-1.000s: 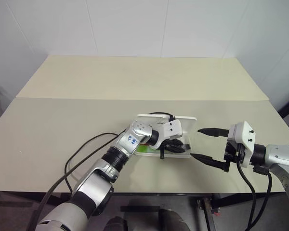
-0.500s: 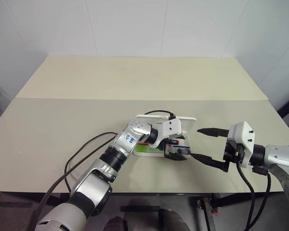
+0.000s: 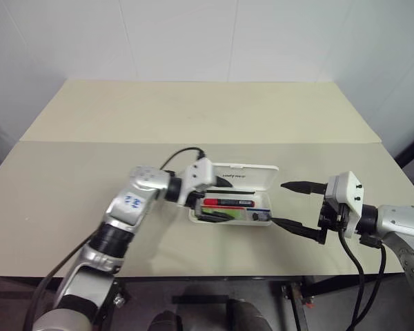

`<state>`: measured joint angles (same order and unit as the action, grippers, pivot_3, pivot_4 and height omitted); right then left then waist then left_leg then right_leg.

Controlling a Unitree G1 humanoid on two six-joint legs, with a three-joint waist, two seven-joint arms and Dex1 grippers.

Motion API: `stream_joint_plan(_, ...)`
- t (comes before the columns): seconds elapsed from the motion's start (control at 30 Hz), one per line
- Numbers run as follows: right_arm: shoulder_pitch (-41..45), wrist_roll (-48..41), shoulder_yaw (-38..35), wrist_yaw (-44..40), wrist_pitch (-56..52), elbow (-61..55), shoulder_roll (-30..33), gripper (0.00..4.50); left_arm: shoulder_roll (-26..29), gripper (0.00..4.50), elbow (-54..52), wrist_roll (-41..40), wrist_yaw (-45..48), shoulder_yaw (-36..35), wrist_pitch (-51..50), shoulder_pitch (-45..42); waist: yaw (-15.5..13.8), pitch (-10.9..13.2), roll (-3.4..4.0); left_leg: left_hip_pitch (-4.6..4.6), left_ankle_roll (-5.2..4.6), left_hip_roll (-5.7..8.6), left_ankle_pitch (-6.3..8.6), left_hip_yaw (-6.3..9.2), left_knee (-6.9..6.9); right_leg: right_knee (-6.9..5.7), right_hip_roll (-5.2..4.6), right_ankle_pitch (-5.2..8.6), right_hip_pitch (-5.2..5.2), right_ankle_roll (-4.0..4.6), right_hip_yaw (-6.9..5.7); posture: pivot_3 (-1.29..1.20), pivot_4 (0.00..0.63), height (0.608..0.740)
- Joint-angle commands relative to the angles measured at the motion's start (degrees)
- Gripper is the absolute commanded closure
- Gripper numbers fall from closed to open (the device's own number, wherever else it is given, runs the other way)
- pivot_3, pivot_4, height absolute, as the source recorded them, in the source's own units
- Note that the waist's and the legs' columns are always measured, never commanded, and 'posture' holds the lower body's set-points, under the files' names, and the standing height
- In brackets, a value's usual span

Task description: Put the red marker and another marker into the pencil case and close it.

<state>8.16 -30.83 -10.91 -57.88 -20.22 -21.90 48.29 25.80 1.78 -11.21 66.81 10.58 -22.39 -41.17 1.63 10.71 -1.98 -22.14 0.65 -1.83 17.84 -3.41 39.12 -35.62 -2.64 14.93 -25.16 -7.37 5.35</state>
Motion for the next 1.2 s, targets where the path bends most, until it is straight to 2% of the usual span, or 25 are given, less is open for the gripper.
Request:
stream_joint_plan(0.03,1.79,-0.81,-0.38,-1.82,1.47,1.11,-0.06,0.0,3.85,0.02,-3.97,-4.46,0.95,-5.41,-0.6,1.67,-0.01,0.0,0.0,0.01,0.0,0.0,0.0,-0.01,0.0,-0.01,-0.01,0.0,0.0,0.0,0.01,0.0,0.15,0.74)
stream_joint_plan(0.3,6.44,-1.81,-0.88,-4.62,1.56,4.91,0.32,0.0,13.69,0.02,-3.51,-11.41,6.29,-14.13,1.4,6.28,0.01,0.0,0.0,-0.01,0.0,-0.01,0.0,-0.03,0.0,0.03,-0.02,0.01,0.0,0.03,-0.02,0.0,0.15,0.74)
stream_joint_plan(0.33,7.1,-2.12,-1.15,-5.06,1.52,5.61,0.39,0.0,14.49,0.2,-2.78,-11.89,6.37,-15.05,1.35,6.25,0.01,0.0,0.0,0.0,0.0,-0.02,0.0,-0.02,0.0,0.02,-0.02,0.02,0.01,0.04,-0.04,0.0,0.15,0.74)
stream_joint_plan(0.4,8.01,-2.53,-1.41,-5.7,1.42,6.57,0.5,0.0,15.46,0.62,-1.74,-12.51,6.49,-15.97,1.38,6.12,0.02,0.0,0.0,0.0,0.0,-0.01,0.0,-0.03,0.0,0.02,-0.03,0.02,0.01,0.04,-0.03,0.0,0.15,0.74)
stream_joint_plan(0.5,11.1,-4.33,-2.28,-6.04,0.33,8.43,0.5,0.0,16.23,1.71,0.85,-12.72,6.85,-16.76,2.87,5.5,-0.08,0.0,0.0,0.01,0.0,-0.01,0.0,-0.02,0.0,0.01,-0.03,0.02,0.02,0.04,-0.05,0.0,0.15,0.74)
stream_joint_plan(0.57,12.38,-5.5,-2.72,-6.07,-0.39,8.58,0.53,0.0,16.29,2.04,1.78,-12.71,6.71,-16.79,3.4,5.04,-0.01,0.01,0.01,0.0,0.0,0.0,0.0,-0.04,0.0,0.03,-0.04,0.02,0.02,0.03,-0.04,0.0,0.15,0.74)
stream_joint_plan(0.67,13.5,-7.95,-3.67,-5.71,-1.97,7.53,0.27,0.0,16.21,3.03,2.84,-13.29,6.74,-16.45,2.78,4.27,0.01,0.01,0.01,0.0,0.0,-0.02,0.0,-0.02,0.0,0.02,-0.02,0.02,0.01,0.04,-0.07,0.0,0.15,0.74)
stream_joint_plan(0.8,15.57,-10.61,-5.39,-3.28,-3.81,7.64,-0.51,0.0,14.27,4.33,4.92,-13.12,5.4,-15.52,3.07,2.47,-0.01,0.01,0.01,-0.02,0.0,-0.03,0.0,-0.02,-0.01,0.02,-0.03,0.02,0.01,0.04,-0.07,0.0,0.15,0.74)
stream_joint_plan(0.83,15.84,-10.41,-5.44,-3.14,-3.72,7.84,-0.41,0.0,13.71,4.47,5.52,-12.91,5.25,-15.13,3.2,1.95,-0.01,0.01,0.01,-0.02,0.0,-0.02,0.0,-0.03,-0.01,0.01,-0.04,0.02,0.01,0.04,-0.06,0.0,0.15,0.74)
stream_joint_plan(1.2,11.95,-7.13,-4.91,-3.4,-2.18,6.41,0.09,0.0,6.58,4.47,16.99,-5.17,-2.87,-10.3,9.36,-7.54,-0.1,0.0,0.01,-0.07,0.0,0.01,0.0,-0.02,-0.01,0.08,-0.04,0.0,0.01,0.0,-0.08,0.0,0.15,0.74)
